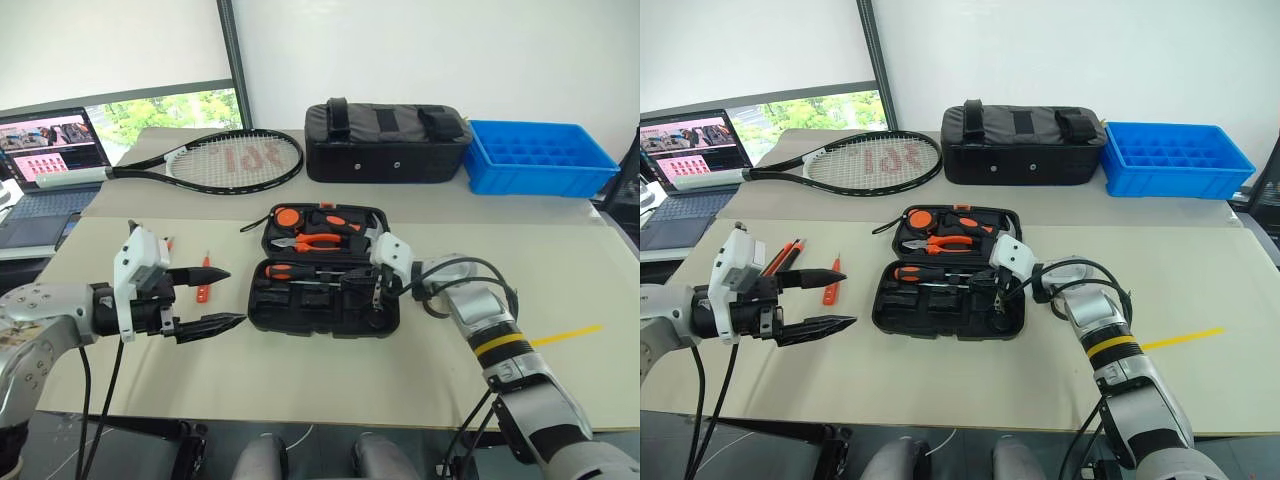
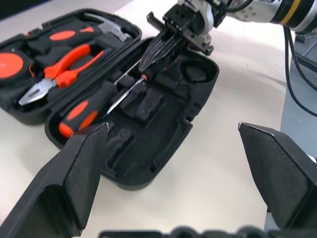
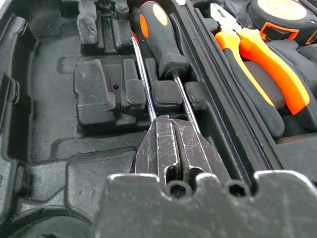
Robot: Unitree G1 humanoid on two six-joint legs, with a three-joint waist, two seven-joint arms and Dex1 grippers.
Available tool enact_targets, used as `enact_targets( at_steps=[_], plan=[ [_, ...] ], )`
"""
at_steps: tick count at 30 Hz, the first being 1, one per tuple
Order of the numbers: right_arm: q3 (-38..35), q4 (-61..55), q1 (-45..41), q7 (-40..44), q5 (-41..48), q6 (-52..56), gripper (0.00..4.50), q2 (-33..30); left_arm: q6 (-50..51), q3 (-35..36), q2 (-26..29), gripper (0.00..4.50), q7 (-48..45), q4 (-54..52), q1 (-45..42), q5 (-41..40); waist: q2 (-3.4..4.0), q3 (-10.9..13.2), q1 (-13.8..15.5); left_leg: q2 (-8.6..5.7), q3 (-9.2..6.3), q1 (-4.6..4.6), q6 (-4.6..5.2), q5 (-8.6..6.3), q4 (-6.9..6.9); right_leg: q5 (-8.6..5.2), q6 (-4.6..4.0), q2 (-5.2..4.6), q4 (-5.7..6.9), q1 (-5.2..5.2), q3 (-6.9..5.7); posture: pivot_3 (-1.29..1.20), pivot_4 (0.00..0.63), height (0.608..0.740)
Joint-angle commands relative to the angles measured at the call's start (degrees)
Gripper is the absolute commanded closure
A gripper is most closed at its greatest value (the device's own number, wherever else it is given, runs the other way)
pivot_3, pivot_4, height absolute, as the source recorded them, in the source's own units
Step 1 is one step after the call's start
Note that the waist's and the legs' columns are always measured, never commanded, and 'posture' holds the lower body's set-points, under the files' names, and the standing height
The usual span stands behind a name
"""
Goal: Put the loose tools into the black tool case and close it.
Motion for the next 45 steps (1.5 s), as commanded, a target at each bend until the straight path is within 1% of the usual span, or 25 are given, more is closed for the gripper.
enact_targets(
  at_steps=[1,2,3,4,5,7,8,10,11,13,14,16,18,21,23,25,31,36,38,40,41,42,45],
  plan=[
    [-2.7,-1.9,0.1,0.6,2.7,0.6,4.45,-0.1,-1.1,2.5,-0.7,0.00,3.4,-1.1,1.3,1.0,0.01,0.0,0.0,0.00,0.00,-0.01,0.00,0.00,0.00,0.00,0.00,0.00,0.00,-0.01,0.00,0.00,0.150,0.708],
    [-3.5,-2.8,0.1,1.2,3.8,0.2,4.45,-0.3,-1.7,2.5,-1.2,0.00,4.4,-0.8,1.9,2.0,0.01,0.0,0.0,0.01,-0.01,-0.05,0.00,0.00,-0.01,0.00,0.00,0.00,0.00,-0.04,0.01,0.00,0.150,0.708],
    [-4.9,-5.0,0.6,3.1,6.3,1.1,4.45,-1.1,-3.3,2.0,-1.9,0.00,6.8,-0.1,2.7,4.7,0.00,0.0,0.0,0.00,-0.01,-0.09,0.00,0.00,-0.01,0.00,-0.01,-0.01,0.01,-0.08,0.01,0.00,0.150,0.708],
    [-5.8,-6.5,1.1,4.4,8.1,1.8,3.90,-1.6,-4.5,1.7,-2.5,0.00,8.4,0.5,3.2,6.7,0.04,0.1,0.0,0.00,-0.02,-0.12,0.00,0.00,-0.01,0.00,-0.01,-0.01,0.00,-0.10,0.00,0.00,0.150,0.708],
    [-7.5,-8.3,1.6,5.9,10.8,3.5,3.73,-2.2,-5.5,1.3,-3.3,0.00,11.0,1.4,3.4,9.1,0.04,0.1,0.1,-0.01,-0.02,-0.15,0.00,0.00,-0.02,0.01,-0.01,-0.03,-0.01,-0.11,0.00,0.00,0.150,0.708],
    [-10.4,-10.3,2.3,9.6,14.2,4.2,3.02,-5.5,-7.4,-0.3,-6.4,0.00,18.6,4.2,3.0,15.0,0.02,0.1,0.3,-0.03,-0.03,-0.17,0.00,0.00,-0.06,0.01,-0.02,-0.07,-0.03,-0.11,-0.03,0.00,0.150,0.708],
    [-12.5,-11.1,2.5,11.0,16.5,4.6,2.70,-6.9,-8.3,-1.4,-10.2,0.00,23.8,4.7,2.5,17.3,0.06,0.1,0.4,-0.03,-0.05,-0.17,0.00,0.00,-0.07,0.01,-0.02,-0.09,-0.06,-0.10,-0.04,0.00,0.150,0.708],
    [-14.7,-12.3,3.0,12.3,19.2,5.8,2.00,-8.6,-8.7,-2.7,-14.6,0.00,28.7,4.5,2.5,19.4,0.06,0.1,0.7,-0.06,-0.07,-0.13,0.00,0.00,-0.10,0.02,-0.01,-0.25,-0.11,-0.04,-0.04,0.00,0.150,0.708],
    [-15.5,-13.4,3.7,14.1,20.6,6.1,1.78,-9.9,-9.3,-4.3,-15.8,0.00,30.6,4.1,2.8,21.7,-0.01,0.1,0.7,-0.07,-0.06,-0.16,0.00,0.00,-0.10,0.02,-0.01,-0.27,-0.14,-0.03,-0.04,0.00,0.150,0.708],
    [-16.6,-15.5,5.5,18.0,22.8,7.0,0.99,-12.7,-7.8,-5.6,-18.2,0.00,34.2,4.4,2.1,23.8,-0.17,0.1,0.7,-0.07,-0.06,-0.22,0.00,0.00,-0.10,0.03,-0.01,-0.22,-0.18,-0.05,-0.07,0.00,0.150,0.708],
    [-17.0,-16.9,7.2,20.7,24.1,7.6,0.69,-14.6,-6.5,-5.7,-19.7,0.00,36.6,5.2,1.0,24.4,-0.19,0.1,0.6,-0.07,-0.07,-0.22,0.00,0.00,-0.11,0.03,-0.02,-0.21,-0.19,-0.03,-0.08,0.00,0.150,0.708],
    [-17.5,-18.3,9.1,23.1,25.0,7.1,0.03,-16.5,-4.4,-5.6,-21.7,0.00,40.3,7.1,-1.0,25.6,-0.20,0.1,0.8,-0.07,-0.08,-0.20,0.00,0.00,-0.27,0.04,-0.04,-0.20,-0.23,-0.04,-0.09,0.00,0.150,0.708],
    [-18.7,-19.0,10.2,23.0,26.3,7.0,0.01,-16.9,-2.3,-5.6,-23.3,0.00,42.5,8.5,-2.7,25.7,-0.20,0.1,0.8,-0.06,-0.08,-0.19,0.00,0.00,-0.30,0.04,-0.04,-0.14,-0.24,-0.04,-0.09,0.00,0.150,0.708],
    [-22.2,-18.6,12.7,22.0,26.8,6.0,0.01,-18.5,-2.0,-7.4,-24.0,0.00,43.9,12.5,-5.7,27.5,-0.20,0.1,0.2,-0.07,-0.10,-0.16,0.00,0.00,-0.33,0.06,-0.07,-0.09,-0.19,-0.05,0.00,0.00,0.150,0.708],
    [-25.6,-17.5,13.2,22.4,30.3,7.2,0.01,-18.5,-1.2,-8.2,-24.4,0.00,44.7,14.2,-7.5,28.1,-0.20,0.1,0.2,-0.11,-0.09,-0.14,-0.03,0.02,-0.33,0.06,-0.06,-0.10,-0.20,-0.04,-0.01,0.00,0.150,0.708],
    [-27.8,-16.2,13.4,25.0,33.2,9.5,0.01,-19.6,-0.3,-9.7,-25.1,0.00,45.1,15.0,-8.5,28.7,-0.20,0.1,0.3,-0.13,-0.09,-0.15,-0.04,0.03,-0.33,0.06,-0.06,-0.11,-0.22,-0.03,-0.01,0.00,0.150,0.708],
    [-28.3,-11.8,12.2,27.9,31.8,8.1,0.01,-23.0,4.3,-11.2,-28.3,0.00,48.5,17.7,-10.3,29.8,-0.19,0.1,0.4,-0.15,-0.08,-0.16,-0.04,0.03,-0.34,0.06,-0.06,-0.13,-0.27,-0.01,-0.01,0.00,0.150,0.708],
    [-27.9,-9.0,10.0,29.6,31.2,6.8,0.01,-24.1,10.4,-9.5,-34.2,0.00,52.3,17.5,-11.4,28.5,-0.15,0.1,0.6,-0.21,-0.07,-0.11,-0.06,0.04,-0.32,0.06,-0.04,-0.16,-0.25,0.05,0.01,0.00,0.150,0.708],
    [-27.6,-8.3,9.0,30.7,31.4,7.1,0.00,-24.6,12.2,-8.9,-36.5,0.52,54.0,16.6,-11.0,28.7,-0.14,0.1,0.8,-0.23,-0.07,-0.12,-0.07,0.05,-0.30,0.07,-0.02,-0.17,-0.25,0.06,0.01,0.00,0.150,0.708],
    [-27.2,-7.4,8.1,31.3,31.2,6.8,0.00,-24.9,13.5,-9.4,-37.7,1.01,55.5,15.9,-10.5,29.7,-0.12,0.1,1.1,-0.25,-0.08,-0.12,-0.08,0.05,-0.29,0.07,-0.01,-0.19,-0.26,0.06,0.02,0.00,0.150,0.708],
    [-26.8,-6.9,7.6,31.3,31.2,6.7,0.00,-25.2,13.7,-9.5,-38.2,1.59,56.6,15.8,-10.4,30.6,-0.12,0.1,1.2,-0.26,-0.07,-0.13,-0.08,0.05,-0.29,0.07,-0.01,-0.19,-0.25,0.06,0.03,0.00,0.150,0.708],
    [-26.4,-6.5,7.4,31.3,31.3,6.5,0.00,-25.7,13.7,-9.3,-38.9,1.74,57.7,15.8,-10.3,31.2,-0.12,0.1,1.2,-0.26,-0.07,-0.12,-0.08,0.05,-0.29,0.07,-0.01,-0.19,-0.26,0.06,0.03,0.00,0.150,0.708],
    [-24.5,-5.3,7.2,31.3,32.2,5.6,0.00,-27.4,13.0,-7.7,-41.0,2.77,60.6,16.2,-10.7,32.0,-0.02,0.0,1.5,-0.27,-0.06,-0.10,-0.08,0.05,-0.29,0.07,-0.01,-0.20,-0.28,0.10,0.06,0.00,0.150,0.708]
  ],
)
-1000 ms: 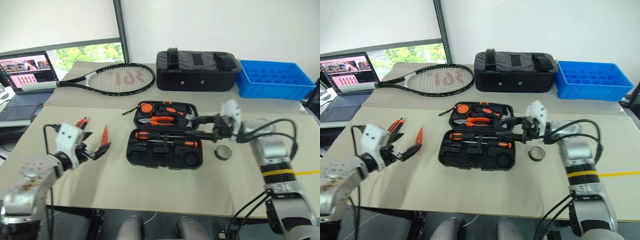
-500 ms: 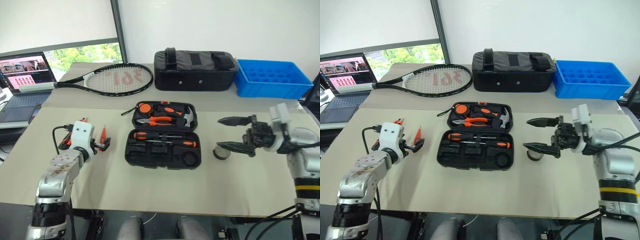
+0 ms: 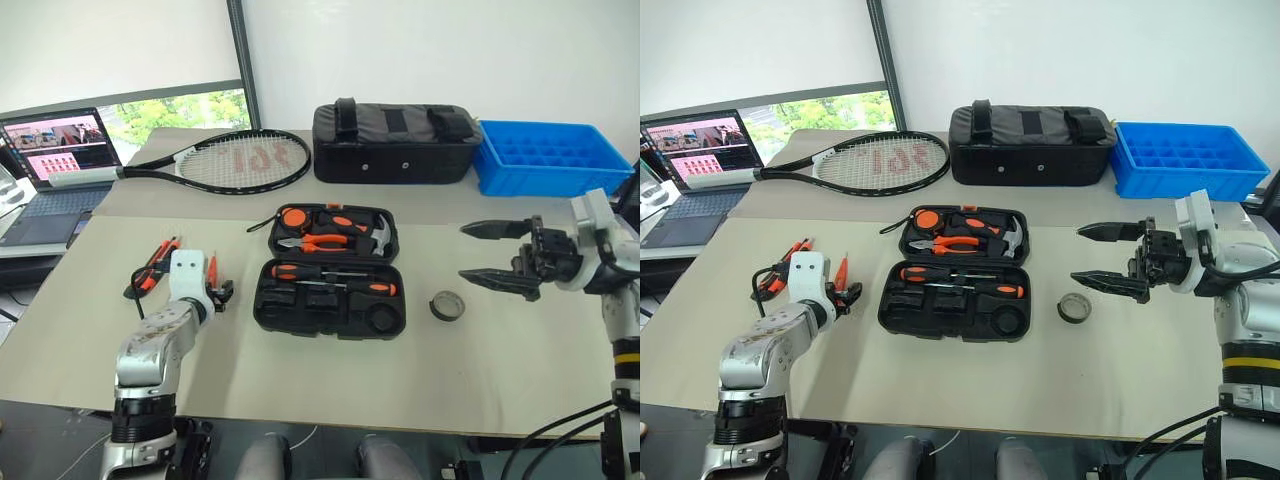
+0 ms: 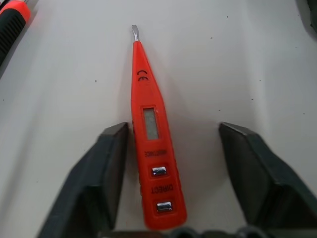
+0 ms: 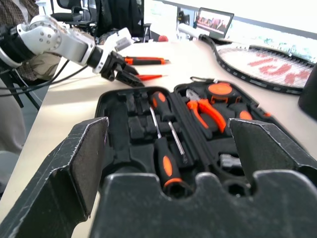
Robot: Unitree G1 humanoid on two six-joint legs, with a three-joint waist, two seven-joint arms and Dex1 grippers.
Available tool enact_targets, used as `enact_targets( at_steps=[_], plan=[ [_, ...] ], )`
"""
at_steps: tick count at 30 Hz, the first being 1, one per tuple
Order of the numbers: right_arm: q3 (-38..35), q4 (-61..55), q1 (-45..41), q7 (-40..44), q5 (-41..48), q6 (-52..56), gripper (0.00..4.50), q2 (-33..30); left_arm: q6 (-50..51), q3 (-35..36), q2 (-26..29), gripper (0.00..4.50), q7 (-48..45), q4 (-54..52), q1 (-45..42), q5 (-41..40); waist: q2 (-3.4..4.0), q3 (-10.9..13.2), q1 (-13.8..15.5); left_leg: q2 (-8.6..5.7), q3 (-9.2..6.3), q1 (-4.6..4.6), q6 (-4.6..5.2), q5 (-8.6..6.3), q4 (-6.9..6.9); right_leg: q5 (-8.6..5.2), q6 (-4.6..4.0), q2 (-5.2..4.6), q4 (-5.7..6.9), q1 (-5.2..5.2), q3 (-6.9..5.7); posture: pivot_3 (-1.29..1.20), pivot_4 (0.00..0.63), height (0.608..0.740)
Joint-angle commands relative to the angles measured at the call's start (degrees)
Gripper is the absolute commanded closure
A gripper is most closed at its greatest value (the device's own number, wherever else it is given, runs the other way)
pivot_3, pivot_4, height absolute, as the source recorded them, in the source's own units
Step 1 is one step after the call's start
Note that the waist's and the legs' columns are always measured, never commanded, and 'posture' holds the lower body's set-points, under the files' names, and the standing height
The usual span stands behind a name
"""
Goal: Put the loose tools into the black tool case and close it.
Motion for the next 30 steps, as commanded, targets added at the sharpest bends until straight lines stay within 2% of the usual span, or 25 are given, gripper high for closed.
enact_targets(
  at_steps=[1,3,4,9,13,16,18,20,22,26,30],
  plan=[
    [1.5,0.9,-1.7,2.9,1.6,-1.9,0.00,-2.4,0.5,1.5,-2.0,3.17,3.3,1.8,0.8,1.5,0.03,0.0,0.1,0.00,0.01,0.00,0.00,0.00,0.00,0.00,0.00,0.00,-0.01,0.00,0.01,0.00,0.150,0.708],
    [2.6,1.4,-2.1,2.9,2.3,-1.9,0.00,-3.0,-2.2,2.2,-2.4,3.84,3.3,2.0,0.0,1.6,0.06,0.0,0.0,0.00,0.01,0.01,0.00,0.00,0.00,0.00,0.00,0.01,0.00,0.00,0.03,0.00,0.150,0.708],
    [3.2,1.7,-2.4,2.9,2.7,-2.1,0.00,-3.3,-4.0,2.1,-1.7,4.03,2.3,1.8,-0.3,1.6,0.06,0.0,0.0,-0.01,0.02,0.01,-0.01,0.00,0.00,0.00,0.00,0.01,0.01,-0.01,0.04,0.00,0.150,0.708],
    [4.3,2.1,-2.5,2.9,4.0,-2.8,0.00,-4.3,-13.3,0.6,2.9,4.03,-8.0,-2.6,1.1,-0.9,0.00,0.0,0.0,0.02,0.02,-0.02,-0.13,0.08,-0.01,0.00,-0.01,0.06,0.03,-0.07,0.03,0.00,0.150,0.708],
    [4.4,2.2,-2.0,2.9,4.9,-2.7,0.00,-4.8,-23.2,-3.2,11.0,4.03,-28.1,-6.4,2.5,-6.3,-0.06,0.1,0.2,0.04,0.03,-0.09,-0.22,0.13,-0.09,0.01,-0.01,0.04,-0.09,-0.08,-0.01,0.00,0.150,0.708],
    [5.0,2.3,-1.7,2.9,5.1,-2.9,0.00,-5.0,-29.2,-6.3,15.8,4.03,-39.8,-4.1,1.5,-8.0,0.02,0.1,0.5,0.02,0.07,-0.08,-0.24,0.14,-0.15,0.01,-0.01,-0.02,-0.17,-0.06,-0.05,0.00,0.150,0.708],
    [5.3,2.5,-1.7,2.9,5.2,-3.2,0.00,-5.2,-35.4,-9.9,19.5,4.03,-49.6,0.2,-1.3,-7.3,0.05,0.1,0.5,0.01,0.10,-0.07,-0.24,0.14,-0.17,0.00,-0.01,-0.04,-0.22,-0.06,-0.04,0.00,0.150,0.708],
    [5.4,2.7,-1.6,2.9,5.4,-3.4,0.00,-5.5,-44.3,-16.6,23.1,4.03,-60.2,9.6,-8.0,-2.3,0.04,0.1,0.5,0.03,0.10,-0.07,-0.23,0.14,-0.17,0.00,-0.02,0.01,-0.20,-0.07,-0.05,0.00,0.150,0.708],
    [5.5,2.8,-1.5,2.9,5.7,-3.7,0.00,-5.9,-50.7,-20.8,24.6,4.03,-66.4,16.8,-12.9,0.8,0.06,0.1,0.4,0.03,0.11,-0.08,-0.22,0.15,-0.14,0.00,-0.03,0.05,-0.15,-0.10,-0.09,0.00,0.150,0.708],
    [3.9,0.9,1.1,2.9,6.3,-3.8,0.00,-6.5,-61.8,-27.7,21.4,4.03,-74.4,36.0,-26.5,7.1,0.09,0.1,0.4,0.03,0.16,-0.14,-0.20,0.15,-0.14,0.00,-0.03,0.08,-0.23,-0.11,-0.02,0.00,0.150,0.708],
    [2.9,-0.5,3.3,2.9,6.6,-4.1,0.00,-7.1,-67.0,-30.3,18.9,4.03,-78.7,48.1,-33.7,10.3,0.14,0.0,0.0,0.08,0.15,-0.32,0.01,0.02,-0.13,0.01,-0.03,0.15,-0.42,-0.18,0.00,0.00,0.150,0.708]
  ],
)
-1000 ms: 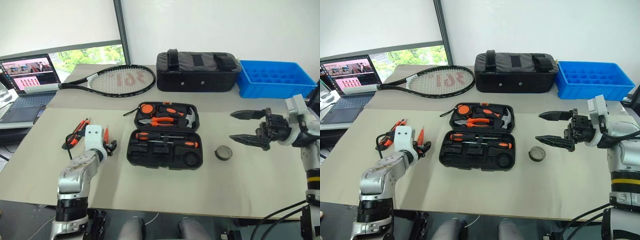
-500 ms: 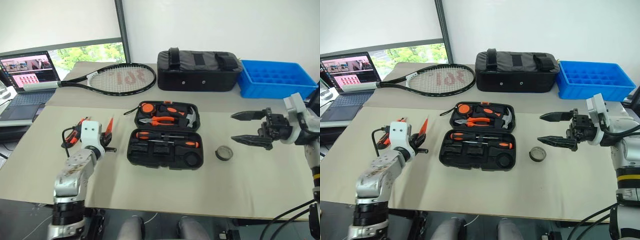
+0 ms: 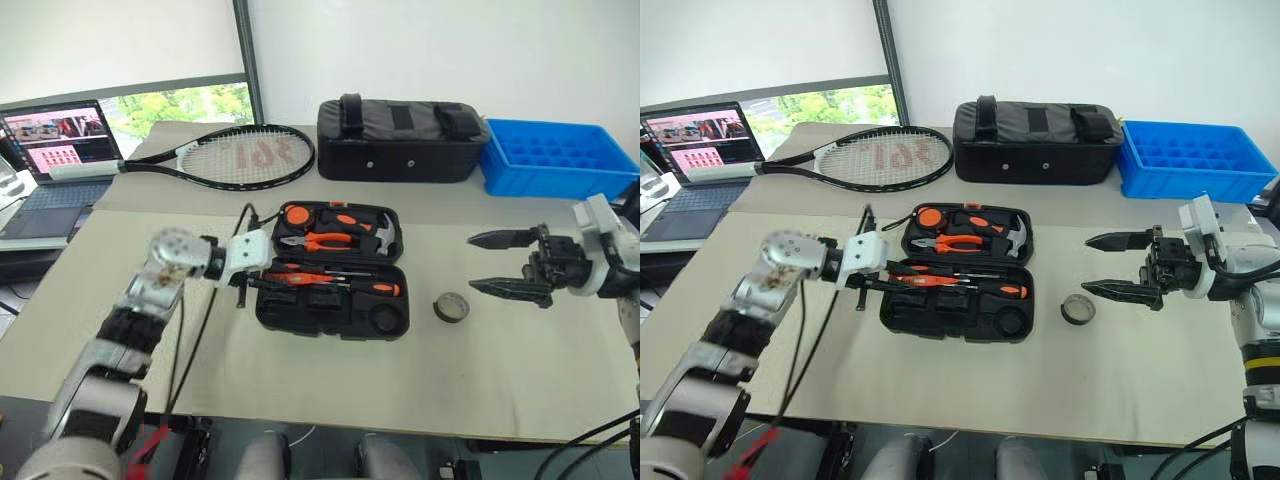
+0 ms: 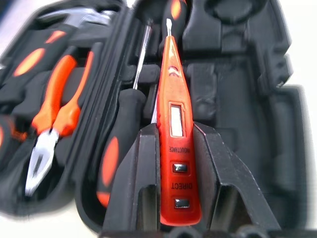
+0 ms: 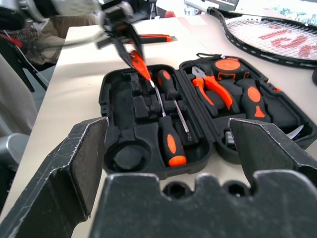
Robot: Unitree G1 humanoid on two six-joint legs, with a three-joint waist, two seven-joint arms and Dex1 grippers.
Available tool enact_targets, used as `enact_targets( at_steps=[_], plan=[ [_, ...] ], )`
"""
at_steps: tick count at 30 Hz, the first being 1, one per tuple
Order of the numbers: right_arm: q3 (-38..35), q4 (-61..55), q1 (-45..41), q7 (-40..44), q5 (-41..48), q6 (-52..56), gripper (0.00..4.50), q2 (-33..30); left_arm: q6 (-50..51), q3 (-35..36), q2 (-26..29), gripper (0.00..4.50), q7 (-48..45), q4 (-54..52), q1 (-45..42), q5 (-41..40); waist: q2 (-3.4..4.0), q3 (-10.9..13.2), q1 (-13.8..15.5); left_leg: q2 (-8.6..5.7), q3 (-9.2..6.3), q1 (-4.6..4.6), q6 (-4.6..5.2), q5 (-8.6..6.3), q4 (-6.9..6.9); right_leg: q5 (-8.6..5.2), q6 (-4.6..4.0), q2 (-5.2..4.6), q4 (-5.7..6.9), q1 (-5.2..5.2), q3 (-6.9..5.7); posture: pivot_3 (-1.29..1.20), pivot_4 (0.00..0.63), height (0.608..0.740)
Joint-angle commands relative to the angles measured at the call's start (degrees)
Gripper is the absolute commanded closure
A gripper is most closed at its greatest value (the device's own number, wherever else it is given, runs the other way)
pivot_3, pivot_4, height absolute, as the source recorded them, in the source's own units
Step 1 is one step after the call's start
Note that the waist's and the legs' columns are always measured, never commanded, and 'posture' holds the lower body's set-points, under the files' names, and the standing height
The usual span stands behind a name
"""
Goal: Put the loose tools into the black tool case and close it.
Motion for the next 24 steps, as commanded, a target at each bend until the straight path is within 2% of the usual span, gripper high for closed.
enact_targets(
  at_steps=[1,5,9,24],
  plan=[
    [-3.2,-2.8,1.5,2.7,1.6,-1.5,0.00,-1.8,-5.9,-1.1,-2.0,4.03,-4.7,10.6,-5.9,2.4,0.04,0.0,-0.2,0.01,0.00,0.00,0.05,-0.03,0.00,0.00,-0.01,0.03,-0.05,0.01,0.03,0.00,0.150,0.708],
    [-5.4,-4.1,3.7,2.7,1.7,-1.2,0.00,-2.1,-10.8,-2.6,-4.6,4.03,-7.7,20.2,-10.9,5.3,0.06,0.0,0.2,0.03,-0.02,-0.08,0.09,-0.05,0.00,0.00,0.00,0.06,-0.11,-0.01,0.00,0.00,0.150,0.708],
    [-6.8,-5.2,5.0,2.7,1.2,-0.7,0.00,-1.8,-13.5,-2.8,-6.4,4.03,-8.7,24.8,-12.9,7.0,0.06,0.0,0.3,0.03,-0.02,-0.08,0.09,-0.05,0.04,0.00,0.01,0.05,-0.12,0.04,0.02,0.00,0.150,0.708],
    [-7.2,-6.4,5.2,2.5,0.0,-0.2,0.00,-0.4,-8.2,-4.3,-7.3,4.03,-8.9,21.6,-10.3,10.9,0.09,0.0,0.3,0.02,-0.06,-0.04,0.10,-0.05,0.09,0.00,0.01,0.06,0.02,0.07,0.01,0.00,0.150,0.708]
  ],
)
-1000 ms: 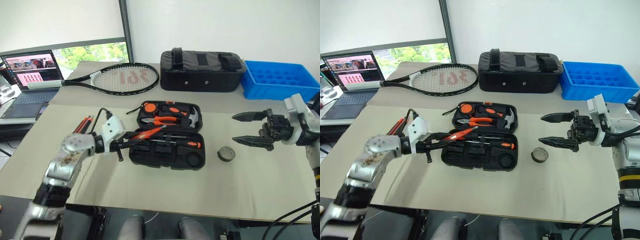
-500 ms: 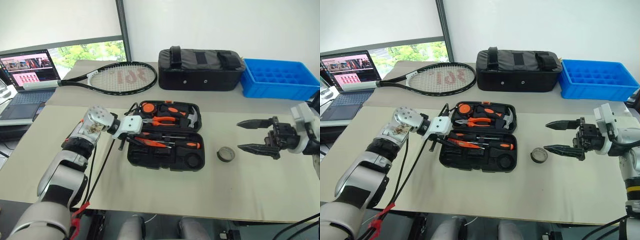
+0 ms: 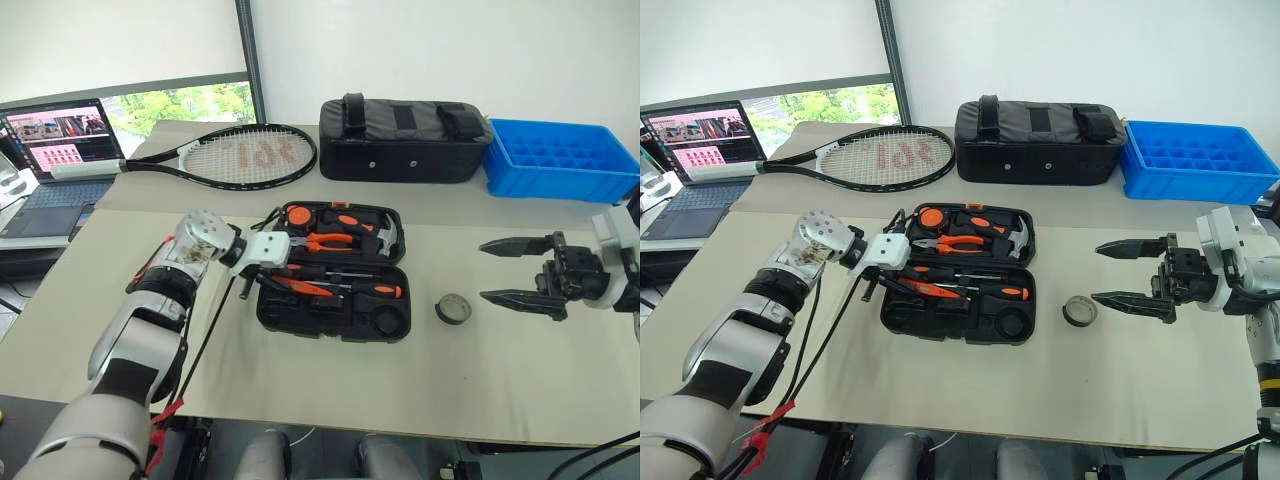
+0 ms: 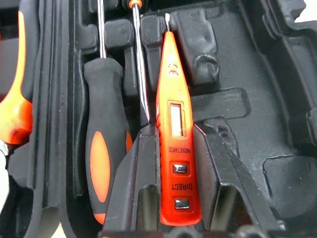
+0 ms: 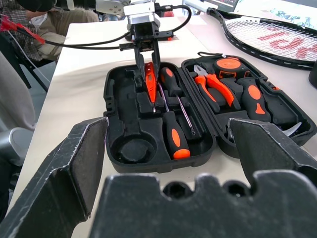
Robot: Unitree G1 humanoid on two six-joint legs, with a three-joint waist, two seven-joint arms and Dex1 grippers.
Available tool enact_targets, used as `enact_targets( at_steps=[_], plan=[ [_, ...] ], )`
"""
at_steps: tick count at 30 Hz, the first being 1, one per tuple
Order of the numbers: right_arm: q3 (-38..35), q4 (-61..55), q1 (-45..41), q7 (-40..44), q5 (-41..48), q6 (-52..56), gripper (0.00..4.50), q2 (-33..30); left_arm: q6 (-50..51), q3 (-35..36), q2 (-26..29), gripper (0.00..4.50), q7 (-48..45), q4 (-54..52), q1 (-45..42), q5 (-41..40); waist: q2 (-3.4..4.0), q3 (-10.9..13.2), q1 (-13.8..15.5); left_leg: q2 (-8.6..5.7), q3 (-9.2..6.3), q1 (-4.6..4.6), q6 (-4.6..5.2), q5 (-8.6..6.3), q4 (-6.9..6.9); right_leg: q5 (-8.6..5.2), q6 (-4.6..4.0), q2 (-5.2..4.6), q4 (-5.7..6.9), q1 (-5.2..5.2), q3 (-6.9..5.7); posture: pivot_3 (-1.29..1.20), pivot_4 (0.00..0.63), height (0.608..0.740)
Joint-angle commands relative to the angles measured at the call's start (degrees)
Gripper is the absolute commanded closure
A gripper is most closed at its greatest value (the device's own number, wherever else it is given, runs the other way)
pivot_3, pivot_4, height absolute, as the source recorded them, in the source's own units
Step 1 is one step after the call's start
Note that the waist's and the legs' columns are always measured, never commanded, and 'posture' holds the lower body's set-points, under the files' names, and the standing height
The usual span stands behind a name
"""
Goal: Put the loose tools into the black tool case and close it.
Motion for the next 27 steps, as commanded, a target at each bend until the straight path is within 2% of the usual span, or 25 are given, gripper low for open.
enact_targets(
  at_steps=[1,5,7,10,13,22,25,27],
  plan=[
    [-1.9,-1.3,-0.5,2.5,0.0,-0.1,0.00,0.1,2.4,-1.6,-0.1,4.03,-0.7,-2.9,2.0,2.1,0.01,0.0,0.0,0.00,0.00,0.01,0.00,0.00,0.00,0.00,0.00,0.00,0.02,0.00,0.00,0.00,0.150,0.708],
    [-1.8,-1.3,-0.9,2.4,-0.3,-0.1,0.00,0.4,6.3,-0.8,-0.2,4.03,-0.4,-6.0,3.5,1.2,0.01,0.0,0.1,-0.02,0.00,0.04,0.00,0.00,0.14,-0.01,0.02,-0.01,0.29,0.00,0.01,0.00,0.150,0.708],
    [-1.8,-1.2,-1.0,2.5,-0.4,0.0,0.00,0.4,7.6,-0.3,0.0,3.01,-0.3,-7.4,4.1,0.7,0.03,0.0,0.1,-0.02,-0.01,0.04,0.00,0.00,0.17,-0.01,0.02,0.00,0.31,0.00,0.01,0.00,0.150,0.708],
    [-1.8,-1.2,-1.0,2.5,-0.5,0.0,0.00,0.5,7.8,0.7,0.3,2.02,0.9,-9.0,4.7,0.6,0.04,0.0,0.0,-0.01,-0.01,0.04,0.01,-0.01,0.25,-0.02,0.02,0.01,0.35,0.00,0.01,0.00,0.150,0.708],
    [-1.7,-1.0,-1.2,2.6,-0.7,-0.1,0.00,0.5,9.2,4.6,-0.2,0.98,2.0,-10.5,3.9,-3.1,0.08,0.0,0.1,-0.01,-0.01,0.02,0.03,-0.02,0.39,-0.02,0.03,0.00,0.41,0.01,0.02,0.00,0.150,0.708],
    [-1.7,-1.2,-1.3,2.5,-1.4,-0.2,0.00,1.2,14.3,9.9,0.5,0.98,-0.7,-15.8,0.9,-9.9,0.09,0.0,-0.2,0.01,-0.04,-0.02,0.03,-0.01,0.54,-0.03,0.04,0.07,0.53,-0.02,0.02,0.00,0.150,0.708],
    [-1.9,-1.4,-1.0,2.4,-1.5,-0.3,0.00,1.3,14.3,11.9,-0.6,1.68,0.7,-17.6,2.2,-12.3,0.11,0.0,-0.2,0.02,-0.04,-0.01,0.04,-0.01,0.53,-0.03,0.04,0.07,0.53,-0.02,0.02,0.00,0.150,0.708],
    [-1.9,-1.4,-0.8,2.2,-1.5,-0.4,0.00,1.4,13.9,12.2,-1.4,2.45,1.2,-18.9,4.3,-13.2,0.12,0.0,-0.2,0.02,-0.04,0.00,0.04,-0.01,0.53,-0.03,0.04,0.07,0.53,-0.02,0.03,0.00,0.150,0.708]
  ],
)
